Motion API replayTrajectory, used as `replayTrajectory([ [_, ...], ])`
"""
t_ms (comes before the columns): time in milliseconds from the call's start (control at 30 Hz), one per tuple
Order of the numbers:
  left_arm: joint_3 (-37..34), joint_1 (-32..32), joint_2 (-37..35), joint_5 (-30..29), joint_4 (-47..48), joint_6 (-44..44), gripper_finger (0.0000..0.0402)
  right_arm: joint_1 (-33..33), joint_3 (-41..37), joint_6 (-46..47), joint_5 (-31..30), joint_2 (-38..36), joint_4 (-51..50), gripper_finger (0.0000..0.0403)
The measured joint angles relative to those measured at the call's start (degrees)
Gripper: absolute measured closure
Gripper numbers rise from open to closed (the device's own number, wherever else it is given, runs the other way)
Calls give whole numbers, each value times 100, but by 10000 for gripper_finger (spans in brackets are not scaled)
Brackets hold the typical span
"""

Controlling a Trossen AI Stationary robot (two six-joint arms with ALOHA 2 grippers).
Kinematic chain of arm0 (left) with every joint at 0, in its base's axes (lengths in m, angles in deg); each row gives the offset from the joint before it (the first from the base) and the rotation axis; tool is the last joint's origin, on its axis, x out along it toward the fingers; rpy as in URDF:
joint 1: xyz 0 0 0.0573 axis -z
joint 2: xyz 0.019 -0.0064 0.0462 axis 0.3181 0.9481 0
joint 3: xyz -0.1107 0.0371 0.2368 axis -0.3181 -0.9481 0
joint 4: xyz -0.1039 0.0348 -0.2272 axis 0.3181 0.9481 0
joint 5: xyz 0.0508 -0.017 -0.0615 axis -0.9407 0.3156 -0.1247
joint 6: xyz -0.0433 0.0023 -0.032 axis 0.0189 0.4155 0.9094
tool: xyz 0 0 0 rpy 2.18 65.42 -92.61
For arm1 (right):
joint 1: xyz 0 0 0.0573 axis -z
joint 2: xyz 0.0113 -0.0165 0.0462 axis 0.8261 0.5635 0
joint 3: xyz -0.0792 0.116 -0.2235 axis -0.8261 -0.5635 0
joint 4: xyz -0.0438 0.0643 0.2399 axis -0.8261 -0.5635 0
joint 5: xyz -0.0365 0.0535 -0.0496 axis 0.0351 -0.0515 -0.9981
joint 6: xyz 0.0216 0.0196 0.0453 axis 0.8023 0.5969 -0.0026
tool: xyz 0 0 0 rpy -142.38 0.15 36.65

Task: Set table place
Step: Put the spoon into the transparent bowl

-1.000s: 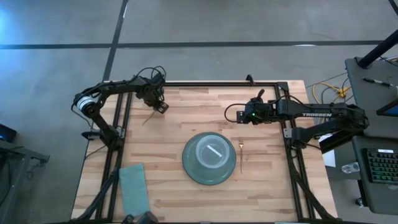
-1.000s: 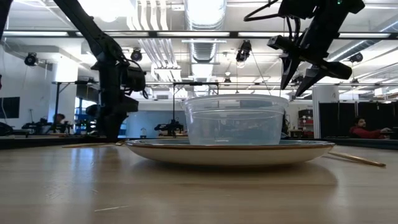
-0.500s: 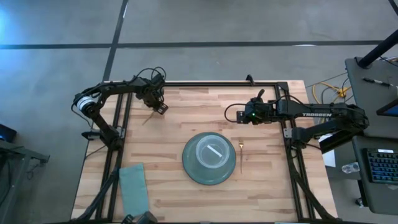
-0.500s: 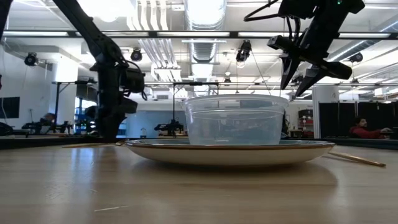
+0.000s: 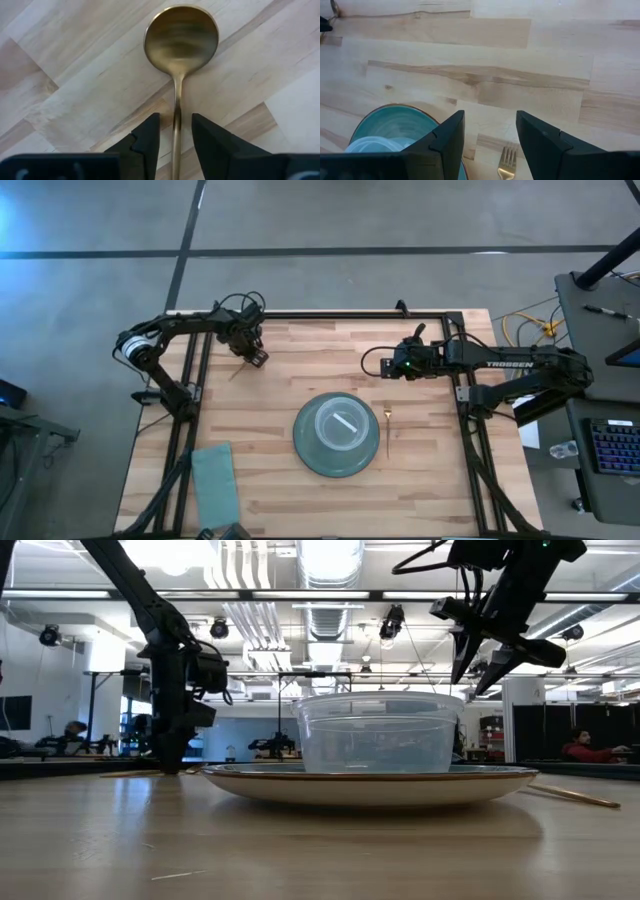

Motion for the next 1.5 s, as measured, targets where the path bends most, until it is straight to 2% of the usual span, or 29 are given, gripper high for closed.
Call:
replayTrajectory([
  [133, -7, -1, 2, -4, -21, -16, 322, 1, 0, 0, -3, 0, -1, 232],
  [433, -15, -1, 9, 7, -81, -277, 395, 1, 0, 0, -30, 0, -1, 232],
  [700, -16, 1, 7, 1, -93, -292, 400, 0, 0, -26, -27, 0, 2, 232],
  [900, 301, 152, -199, 141, 555, -293, 401, 1, 0, -37, -25, 0, 2, 232],
  [1033, 773, 479, -462, 387, 1072, -289, 401, 0, 1, -43, -22, 2, 0, 232],
  [1233, 1592, 1401, -634, 669, 1716, -149, 401, 1, 2, -43, 164, 2, 42, 232],
  [1500, 2321, 2679, -489, 1132, 1565, 174, 401, -1, 2, -77, 433, 2, 811, 232],
])
